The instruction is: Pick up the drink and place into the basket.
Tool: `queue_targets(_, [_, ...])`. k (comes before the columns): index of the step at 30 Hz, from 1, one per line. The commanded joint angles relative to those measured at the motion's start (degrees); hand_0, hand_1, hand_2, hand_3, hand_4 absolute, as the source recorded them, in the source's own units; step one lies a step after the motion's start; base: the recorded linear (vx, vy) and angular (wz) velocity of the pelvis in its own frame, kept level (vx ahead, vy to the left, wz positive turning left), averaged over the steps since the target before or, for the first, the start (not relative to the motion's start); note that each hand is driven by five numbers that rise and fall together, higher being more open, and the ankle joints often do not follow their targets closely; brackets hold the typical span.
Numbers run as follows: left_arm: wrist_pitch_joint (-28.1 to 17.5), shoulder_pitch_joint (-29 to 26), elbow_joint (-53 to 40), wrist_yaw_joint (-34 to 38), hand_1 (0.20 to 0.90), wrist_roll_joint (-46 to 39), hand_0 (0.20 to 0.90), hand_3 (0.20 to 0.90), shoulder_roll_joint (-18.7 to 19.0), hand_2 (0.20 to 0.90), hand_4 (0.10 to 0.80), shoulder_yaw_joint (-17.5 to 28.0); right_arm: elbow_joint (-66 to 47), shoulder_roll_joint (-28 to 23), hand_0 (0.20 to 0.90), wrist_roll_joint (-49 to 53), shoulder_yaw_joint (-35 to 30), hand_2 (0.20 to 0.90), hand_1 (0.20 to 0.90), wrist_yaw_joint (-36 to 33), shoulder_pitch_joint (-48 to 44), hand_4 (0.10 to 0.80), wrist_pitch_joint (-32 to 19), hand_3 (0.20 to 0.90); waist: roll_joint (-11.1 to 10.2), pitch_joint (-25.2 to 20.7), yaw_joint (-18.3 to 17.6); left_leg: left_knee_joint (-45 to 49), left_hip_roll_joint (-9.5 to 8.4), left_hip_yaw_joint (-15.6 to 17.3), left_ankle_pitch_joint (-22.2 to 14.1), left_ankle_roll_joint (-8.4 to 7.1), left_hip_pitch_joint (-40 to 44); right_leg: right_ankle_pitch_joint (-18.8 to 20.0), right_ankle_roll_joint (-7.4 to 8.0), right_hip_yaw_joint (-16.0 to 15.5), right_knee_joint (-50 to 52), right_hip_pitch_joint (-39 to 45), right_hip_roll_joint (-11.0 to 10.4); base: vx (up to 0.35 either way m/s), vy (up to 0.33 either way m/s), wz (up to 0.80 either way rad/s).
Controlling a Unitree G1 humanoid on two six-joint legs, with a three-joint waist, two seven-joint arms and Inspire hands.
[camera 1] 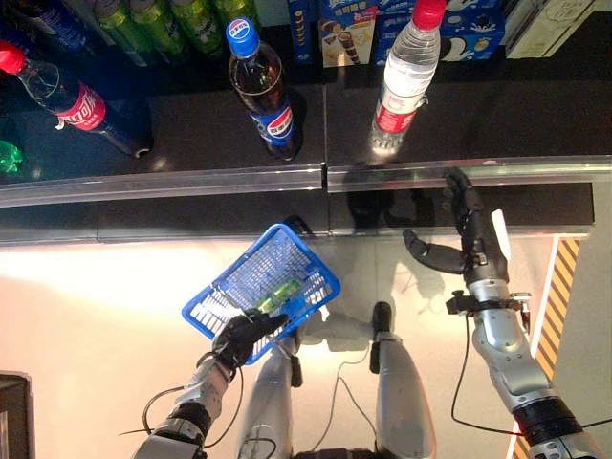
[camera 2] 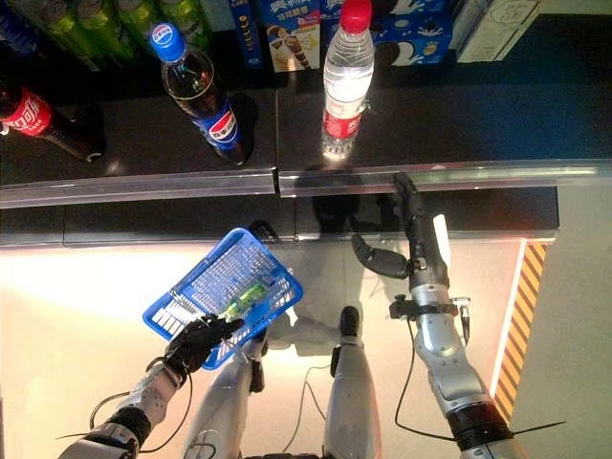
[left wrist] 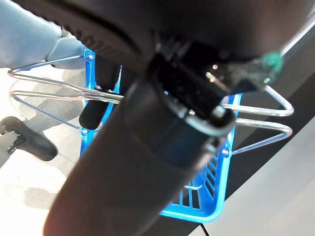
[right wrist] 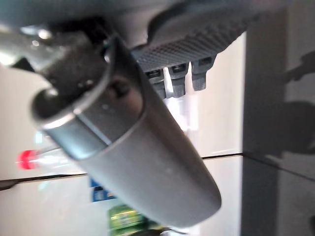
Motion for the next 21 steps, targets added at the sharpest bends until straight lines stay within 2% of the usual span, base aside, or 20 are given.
queue_targets(1, [-0.2, 8.94, -0.95, -1.75, 0.3, 0.57, 0.3, 0.2, 4.29, 0.3, 0.1, -0.33, -10.05, -2.09, 0.9, 2.55, -3.67, 0.9, 0.9, -1.74, -3.17, 0.8, -8.05, 0.9, -1.55, -1.52, 0.15, 8.44, -0.5, -2.45, -7.21, 0.16, -0.45, 1.27, 0.73, -0.8, -3.8, 3.12, -0.27, 0.0, 0.0, 0.0])
queue_targets(21, [2.13, 8.73, -2.56, -1.11, 0.3, 2.02, 0.3, 0.2, 4.17, 0.3, 0.1, -1.34, -11.39, -5.19, 0.9, 2.93, -4.3, 0.9, 0.9, -1.3, -14.11, 0.8, -6.75, 0.9, -0.33, -1.15, 1.97, 7.2, -0.59, -2.78, -6.43, -0.18, 1.26, 1.43, 0.48, -1.91, -4.88, 5.49, -0.72, 0.002, 0.0, 0.0])
